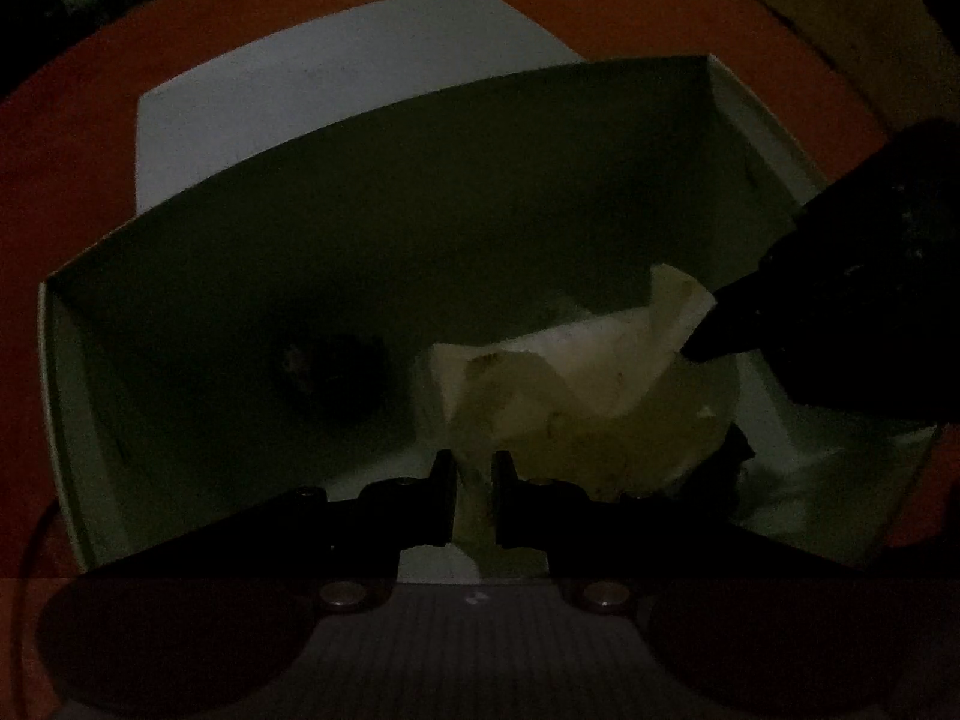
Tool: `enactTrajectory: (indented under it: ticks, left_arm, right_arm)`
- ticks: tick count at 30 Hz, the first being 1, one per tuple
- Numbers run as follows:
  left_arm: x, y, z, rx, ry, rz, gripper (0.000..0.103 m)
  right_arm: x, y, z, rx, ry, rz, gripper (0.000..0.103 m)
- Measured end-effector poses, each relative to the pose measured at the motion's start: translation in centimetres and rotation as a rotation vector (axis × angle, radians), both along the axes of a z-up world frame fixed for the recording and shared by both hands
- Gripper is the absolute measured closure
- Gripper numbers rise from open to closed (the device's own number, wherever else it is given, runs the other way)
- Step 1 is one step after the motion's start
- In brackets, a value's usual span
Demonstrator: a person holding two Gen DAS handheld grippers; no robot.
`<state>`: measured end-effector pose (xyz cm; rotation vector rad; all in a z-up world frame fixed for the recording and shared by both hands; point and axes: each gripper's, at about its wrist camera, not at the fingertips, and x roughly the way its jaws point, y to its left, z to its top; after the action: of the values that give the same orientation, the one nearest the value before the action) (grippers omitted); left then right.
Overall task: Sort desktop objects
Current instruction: 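Carry the paper bag into the white box with the left gripper and open it, then withdraw both open grippers up out of the box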
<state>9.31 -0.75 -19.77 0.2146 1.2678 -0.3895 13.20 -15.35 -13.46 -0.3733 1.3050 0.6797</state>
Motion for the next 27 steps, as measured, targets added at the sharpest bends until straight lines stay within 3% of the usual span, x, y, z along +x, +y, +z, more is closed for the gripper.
enactTrajectory:
  ticks: [2,3,4,6,11,14,17,20,22,24,27]
  left_arm:
    - [-0.3,0.0,0.1,0.012,-0.004,-0.004,0.09]
    - [-0.4,0.0,0.2,0.021,-0.011,-0.006,0.083]
    - [-0.5,0.0,0.4,0.027,-0.02,-0.013,0.077]
    - [-0.9,0.1,1.2,0.038,-0.052,-0.027,0.052]
    - [0.1,1.3,3.5,0.001,-0.087,-0.002,0.05]
    - [1.3,2.6,5.2,-0.063,-0.083,0.05,0.04]
    - [1.9,4.0,7.6,-0.084,-0.102,0.098,0.04]
    - [2.1,5.4,10.2,-0.088,-0.134,0.167,0.031]
    - [1.8,6.4,11.8,-0.087,-0.135,0.223,0.019]
    - [1.4,7.4,13.2,-0.083,-0.136,0.279,0.005]
    - [1.5,8.3,15.2,-0.039,-0.124,0.301,0.005]
  right_arm:
    - [0.3,0.1,0.2,0.0,0.011,-0.02,0.077]
    - [0.5,0.1,0.3,0.003,0.02,-0.036,0.06]
    - [0.7,-0.1,0.6,0.014,0.03,-0.054,0.052]
    - [0.9,-0.4,1.1,0.031,0.034,-0.079,0.05]
    - [1.7,-0.4,3.5,0.068,0.001,-0.146,0.05]
    - [2.0,0.2,5.6,0.1,-0.045,-0.187,0.042]
    - [1.9,0.2,7.8,0.137,-0.085,-0.204,0.038]
    - [1.1,0.0,9.8,0.188,-0.1,-0.205,0.028]
    - [0.6,-0.4,10.9,0.222,-0.106,-0.201,0.018]
    - [0.4,-0.9,11.6,0.254,-0.108,-0.184,0.017]
    - [0.4,-2.1,12.0,0.299,-0.088,-0.18,0.016]
